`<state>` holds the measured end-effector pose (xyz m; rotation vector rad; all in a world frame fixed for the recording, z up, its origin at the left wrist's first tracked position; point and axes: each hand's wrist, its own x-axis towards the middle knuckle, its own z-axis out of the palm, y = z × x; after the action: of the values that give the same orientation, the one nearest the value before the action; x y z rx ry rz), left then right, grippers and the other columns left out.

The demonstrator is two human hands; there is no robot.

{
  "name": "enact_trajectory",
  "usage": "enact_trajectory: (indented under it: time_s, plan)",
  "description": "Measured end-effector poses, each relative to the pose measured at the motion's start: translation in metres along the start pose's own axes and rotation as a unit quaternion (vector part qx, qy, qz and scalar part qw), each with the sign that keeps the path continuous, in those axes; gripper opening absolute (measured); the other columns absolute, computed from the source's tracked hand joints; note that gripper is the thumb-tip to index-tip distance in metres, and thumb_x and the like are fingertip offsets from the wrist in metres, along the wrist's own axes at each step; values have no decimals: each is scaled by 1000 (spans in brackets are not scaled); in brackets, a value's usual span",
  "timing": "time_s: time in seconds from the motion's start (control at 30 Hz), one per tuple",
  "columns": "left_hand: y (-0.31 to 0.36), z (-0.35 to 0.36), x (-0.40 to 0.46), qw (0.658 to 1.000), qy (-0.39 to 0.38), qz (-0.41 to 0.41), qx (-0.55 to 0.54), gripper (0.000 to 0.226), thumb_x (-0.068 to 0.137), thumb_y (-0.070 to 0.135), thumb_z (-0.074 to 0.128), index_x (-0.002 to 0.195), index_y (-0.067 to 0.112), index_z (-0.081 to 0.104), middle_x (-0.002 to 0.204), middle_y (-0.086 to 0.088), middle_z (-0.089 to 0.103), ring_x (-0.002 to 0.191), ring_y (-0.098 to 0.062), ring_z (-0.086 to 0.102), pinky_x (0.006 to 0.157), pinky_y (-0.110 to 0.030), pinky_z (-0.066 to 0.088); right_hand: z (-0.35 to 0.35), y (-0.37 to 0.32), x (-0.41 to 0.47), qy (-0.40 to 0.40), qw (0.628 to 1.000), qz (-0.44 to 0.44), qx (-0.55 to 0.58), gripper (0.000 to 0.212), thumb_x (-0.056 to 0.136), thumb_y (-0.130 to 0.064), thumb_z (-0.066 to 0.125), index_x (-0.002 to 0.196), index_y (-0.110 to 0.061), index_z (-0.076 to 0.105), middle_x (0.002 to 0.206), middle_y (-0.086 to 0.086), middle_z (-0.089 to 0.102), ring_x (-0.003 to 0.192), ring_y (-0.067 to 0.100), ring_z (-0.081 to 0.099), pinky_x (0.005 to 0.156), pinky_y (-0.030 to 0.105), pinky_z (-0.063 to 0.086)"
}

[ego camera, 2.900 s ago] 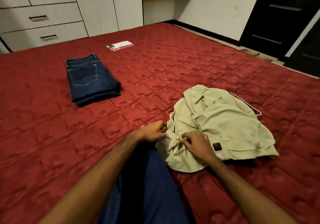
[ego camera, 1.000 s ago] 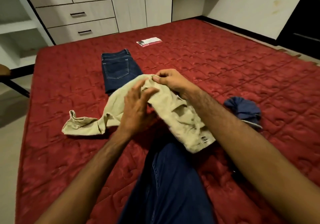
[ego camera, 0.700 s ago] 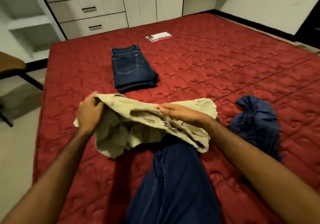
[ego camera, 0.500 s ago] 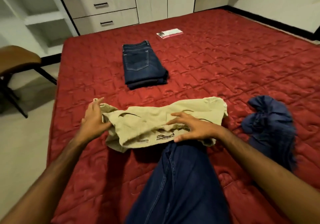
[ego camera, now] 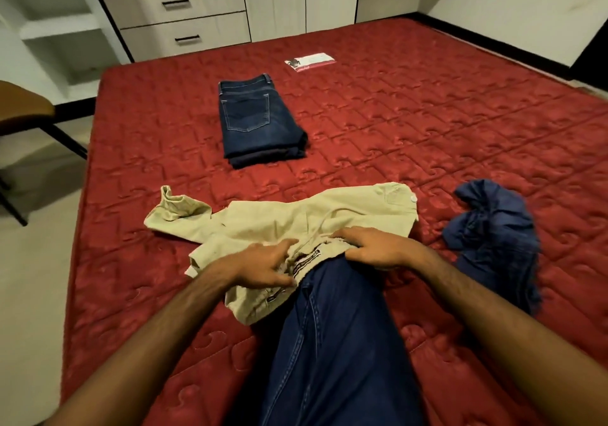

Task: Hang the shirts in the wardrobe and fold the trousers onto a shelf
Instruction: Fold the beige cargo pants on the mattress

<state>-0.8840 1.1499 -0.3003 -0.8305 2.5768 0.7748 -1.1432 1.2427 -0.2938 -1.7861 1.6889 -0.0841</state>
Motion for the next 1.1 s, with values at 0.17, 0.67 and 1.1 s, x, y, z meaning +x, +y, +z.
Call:
enact_trajectory:
  time_s: [0.17, 0.67, 1.1]
  plan:
    - [4, 23, 17, 999, 7, -27, -15, 80, 90, 26, 65, 155, 11, 21, 144, -8, 52, 130, -20, 51, 98, -20, 30, -6, -4, 18, -22, 1000, 13, -2, 51, 90, -7, 45, 140, -18, 52, 142, 0, 55, 128, 19, 49, 108, 32, 36]
    - [-28, -48, -37, 939, 326, 60, -95, 49, 87, 4, 56, 119, 39, 43, 107, 12, 61, 83, -7, 63, 68, -31, 54, -119, -45, 19, -40, 985, -102, -134, 54, 79, -3, 62, 128, -25, 55, 121, -3, 61, 107, 16, 57, 89, 30, 46]
    - [-39, -69, -88, 915, 398, 54, -45, 59, 74, -13, 44, 99, 34, 72, 102, 12, 44, 94, -9, 53, 75, -41, 52, -133, -111, 8, -70, 957, -65, -273, 21, 93, -36, 65, 103, -18, 73, 70, -13, 59, 67, 8, 53, 68, 27, 37]
